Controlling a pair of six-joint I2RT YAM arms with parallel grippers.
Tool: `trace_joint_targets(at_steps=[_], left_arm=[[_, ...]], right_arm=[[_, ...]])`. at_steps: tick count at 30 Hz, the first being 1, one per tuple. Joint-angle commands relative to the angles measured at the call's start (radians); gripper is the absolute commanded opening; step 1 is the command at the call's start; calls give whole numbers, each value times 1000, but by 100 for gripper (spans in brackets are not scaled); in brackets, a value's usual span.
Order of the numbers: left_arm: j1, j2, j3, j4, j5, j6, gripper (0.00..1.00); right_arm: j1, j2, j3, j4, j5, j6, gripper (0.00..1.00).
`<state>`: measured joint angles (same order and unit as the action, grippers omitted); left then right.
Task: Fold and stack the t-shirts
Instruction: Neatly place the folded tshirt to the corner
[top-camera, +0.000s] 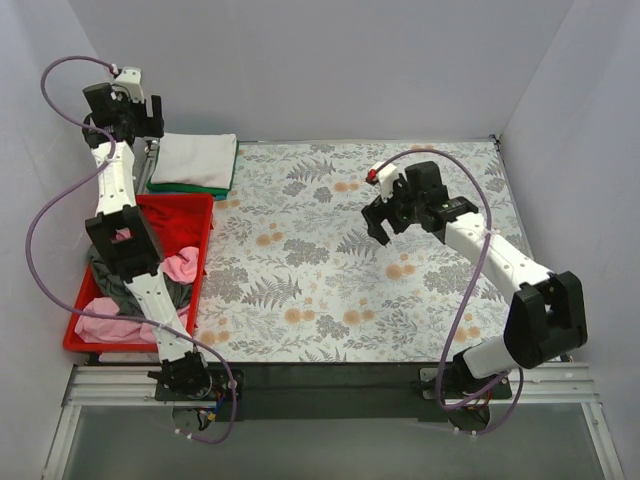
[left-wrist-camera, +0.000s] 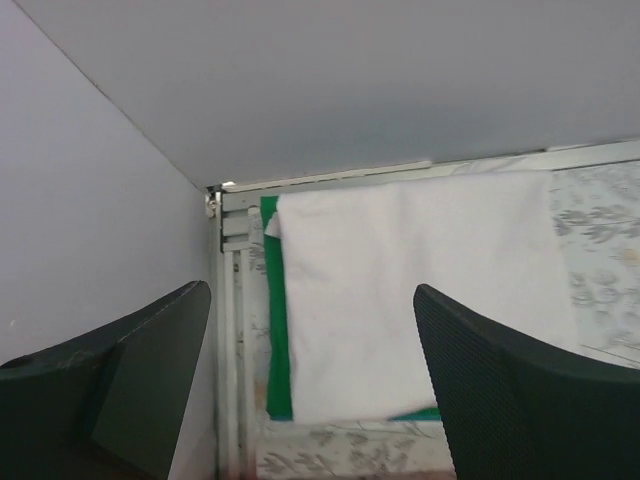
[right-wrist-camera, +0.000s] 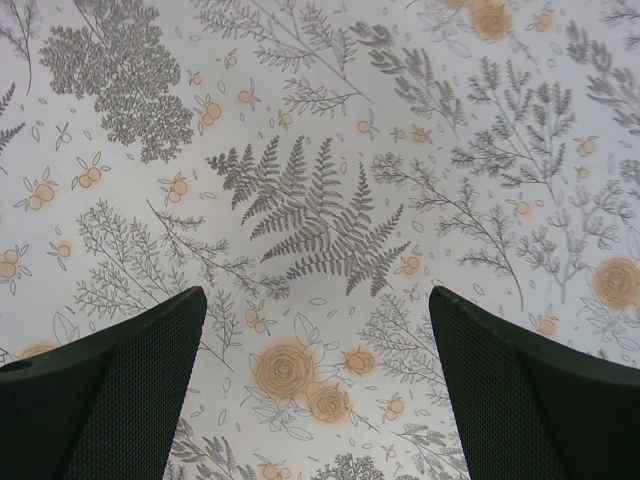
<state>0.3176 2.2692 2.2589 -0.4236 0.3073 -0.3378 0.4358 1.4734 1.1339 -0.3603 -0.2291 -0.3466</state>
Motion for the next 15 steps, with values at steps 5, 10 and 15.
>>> trace_joint_targets(at_steps=[5, 10, 15], left_arm=[[-63, -374, -186, -233, 199, -211, 85], [-210, -497, -355, -356, 236, -248, 87], [-448, -732, -714, -227, 167, -328, 88]], right_arm=[[-141, -168, -45, -43, -91, 40, 98], [-245, -267, -83, -100, -122, 61, 99], [-315, -356, -141, -167, -138, 72, 98]])
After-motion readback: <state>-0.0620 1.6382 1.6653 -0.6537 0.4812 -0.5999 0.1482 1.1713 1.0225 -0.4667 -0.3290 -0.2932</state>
